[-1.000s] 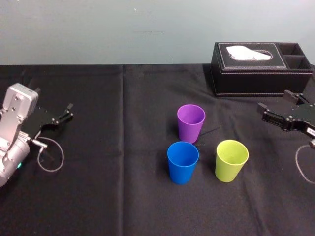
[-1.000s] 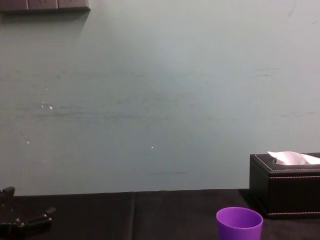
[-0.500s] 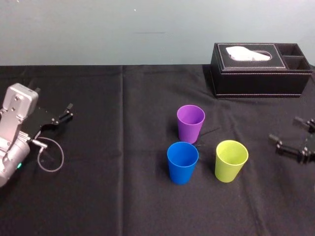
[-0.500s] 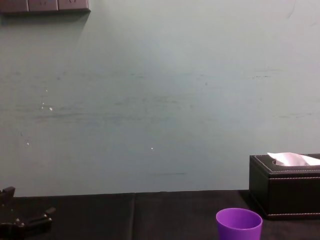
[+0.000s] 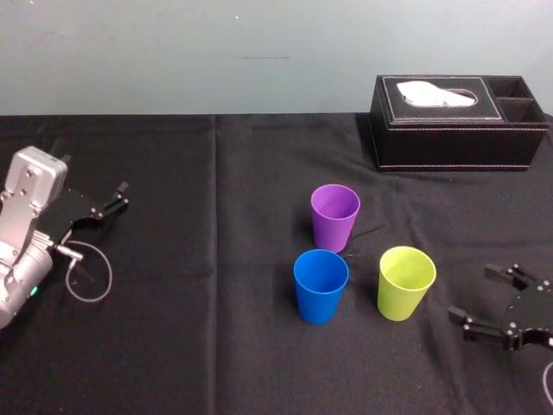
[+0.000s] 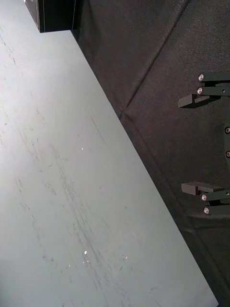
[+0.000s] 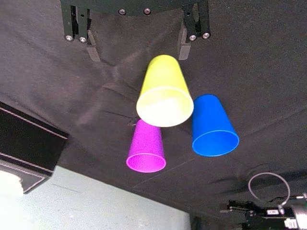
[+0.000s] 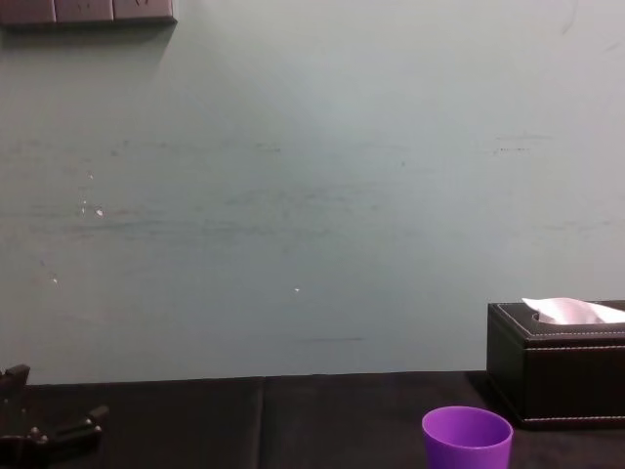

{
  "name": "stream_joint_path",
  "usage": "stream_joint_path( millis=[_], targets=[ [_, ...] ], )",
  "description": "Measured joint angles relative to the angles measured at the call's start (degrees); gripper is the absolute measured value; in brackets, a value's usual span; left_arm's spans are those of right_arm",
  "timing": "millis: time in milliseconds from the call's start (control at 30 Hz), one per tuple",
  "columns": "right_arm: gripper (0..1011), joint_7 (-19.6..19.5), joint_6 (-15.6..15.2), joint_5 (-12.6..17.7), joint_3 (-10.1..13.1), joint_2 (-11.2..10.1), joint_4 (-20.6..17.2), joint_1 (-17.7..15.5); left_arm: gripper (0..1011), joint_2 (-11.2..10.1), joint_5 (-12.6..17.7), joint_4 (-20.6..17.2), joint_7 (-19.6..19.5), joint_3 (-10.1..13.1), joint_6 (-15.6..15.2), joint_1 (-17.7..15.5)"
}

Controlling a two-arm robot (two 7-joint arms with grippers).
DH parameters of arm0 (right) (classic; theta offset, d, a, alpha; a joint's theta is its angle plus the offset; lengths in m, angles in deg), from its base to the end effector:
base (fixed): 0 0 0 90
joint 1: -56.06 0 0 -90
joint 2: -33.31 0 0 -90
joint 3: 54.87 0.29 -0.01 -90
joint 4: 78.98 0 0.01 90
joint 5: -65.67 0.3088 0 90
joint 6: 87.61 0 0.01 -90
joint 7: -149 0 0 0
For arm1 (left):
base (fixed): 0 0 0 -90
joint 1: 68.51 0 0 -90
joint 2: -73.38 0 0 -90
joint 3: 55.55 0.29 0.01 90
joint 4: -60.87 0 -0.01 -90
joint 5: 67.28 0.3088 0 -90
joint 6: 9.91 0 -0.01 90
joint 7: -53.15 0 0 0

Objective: Stack the three plastic cups sequentially using one hand.

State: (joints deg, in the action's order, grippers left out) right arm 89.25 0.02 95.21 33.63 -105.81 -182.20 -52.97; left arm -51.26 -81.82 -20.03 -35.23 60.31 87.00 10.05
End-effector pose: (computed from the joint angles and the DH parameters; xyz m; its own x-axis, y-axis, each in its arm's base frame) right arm 0.2544 -0.1661 -0.2519 0.6886 -0.7146 0.1232 0.7056 0.6210 -0.3413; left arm 0.3581 0.0827 -0.3022 0.2922 0.8803 0.3738 -0.9553 0.2874 0.0700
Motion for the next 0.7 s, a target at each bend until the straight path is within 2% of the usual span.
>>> stream_joint_path(
  millis=[333,700],
  targets=[
    [1003,0.7,-1.2,-2.5,-5.8,2.0,2.2,5.7,1011,0.0,0.0,0.0,0.0,0.0,0.0,0.0],
    [1003,1.0,-2.3,-3.3,-9.4,3.6,3.5,10.1,1011,0.0,0.0,0.0,0.0,0.0,0.0,0.0]
  ],
)
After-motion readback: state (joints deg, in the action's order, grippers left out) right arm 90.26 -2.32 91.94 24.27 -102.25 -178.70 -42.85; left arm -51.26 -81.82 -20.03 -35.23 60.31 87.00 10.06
